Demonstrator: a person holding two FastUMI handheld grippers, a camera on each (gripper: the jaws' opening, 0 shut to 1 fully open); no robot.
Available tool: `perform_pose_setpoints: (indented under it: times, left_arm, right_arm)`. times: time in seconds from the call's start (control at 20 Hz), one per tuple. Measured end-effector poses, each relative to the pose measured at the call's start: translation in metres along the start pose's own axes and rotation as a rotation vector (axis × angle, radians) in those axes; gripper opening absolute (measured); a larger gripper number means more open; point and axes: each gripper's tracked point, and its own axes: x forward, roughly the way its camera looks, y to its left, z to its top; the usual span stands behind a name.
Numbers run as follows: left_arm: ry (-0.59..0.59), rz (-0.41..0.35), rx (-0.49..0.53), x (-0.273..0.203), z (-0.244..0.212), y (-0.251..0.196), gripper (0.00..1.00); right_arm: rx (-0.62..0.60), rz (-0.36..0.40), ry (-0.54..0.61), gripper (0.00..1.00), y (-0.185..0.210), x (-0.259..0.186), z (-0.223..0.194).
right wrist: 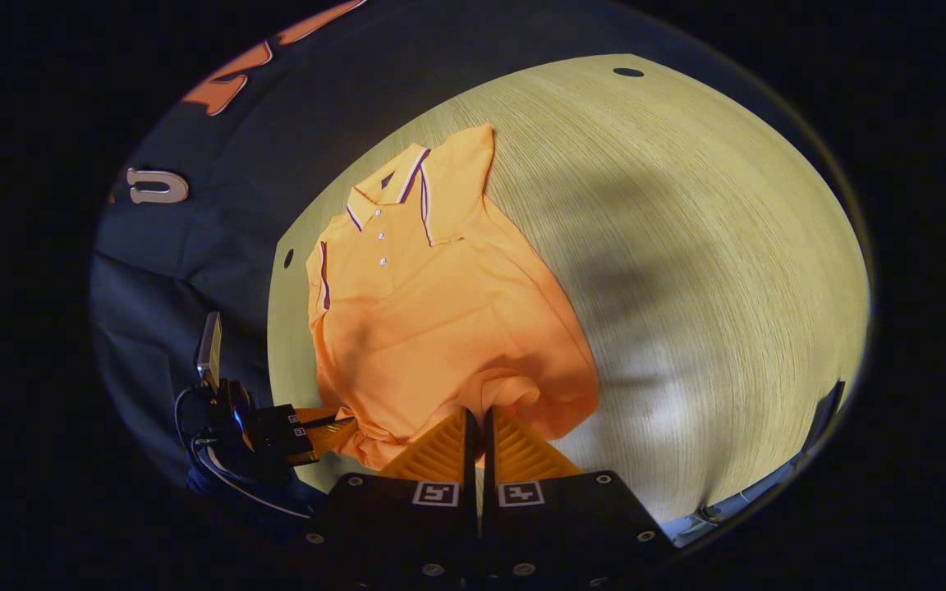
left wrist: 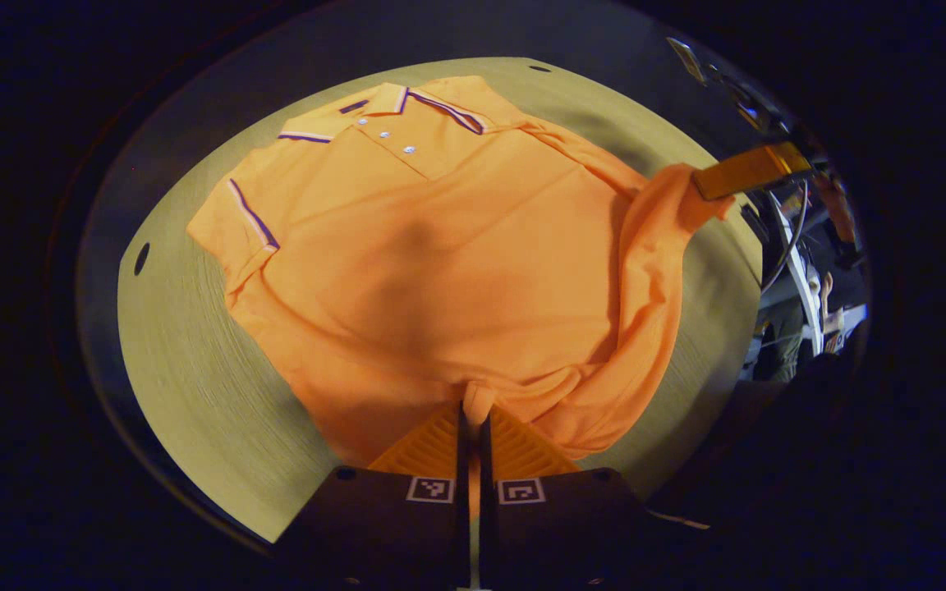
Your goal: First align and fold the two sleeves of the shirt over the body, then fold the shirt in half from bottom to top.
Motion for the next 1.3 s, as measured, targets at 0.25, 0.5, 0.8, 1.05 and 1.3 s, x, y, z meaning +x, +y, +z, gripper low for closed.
perform_pose_setpoints:
  times: [0.25, 0.5, 0.8, 1.05, 1.3]
  left_arm:
    - [-0.098, -0.024, -0.122, -0.028, 0.011, 0.012, 0.08]
    - [-0.308, -0.011, -0.273, -0.092, 0.056, 0.06, 0.08]
    - [-0.443, 0.097, -0.272, -0.133, 0.101, 0.117, 0.06]
    - [-0.491, 0.175, -0.246, -0.145, 0.136, 0.158, 0.07]
    - [-0.527, 0.262, -0.254, -0.153, 0.17, 0.212, 0.05]
  right_arm:
    - [0.029, 0.026, -0.029, 0.03, 0.003, -0.007, 0.008]
    - [0.05, 0.046, -0.068, 0.04, 0.005, -0.015, 0.03]
    - [0.038, 0.078, -0.117, 0.03, 0.023, -0.025, 0.076]
    - [-0.012, 0.09, -0.148, 0.03, 0.044, -0.024, 0.133]
    - [-0.054, 0.096, -0.152, 0.03, 0.066, -0.003, 0.189]
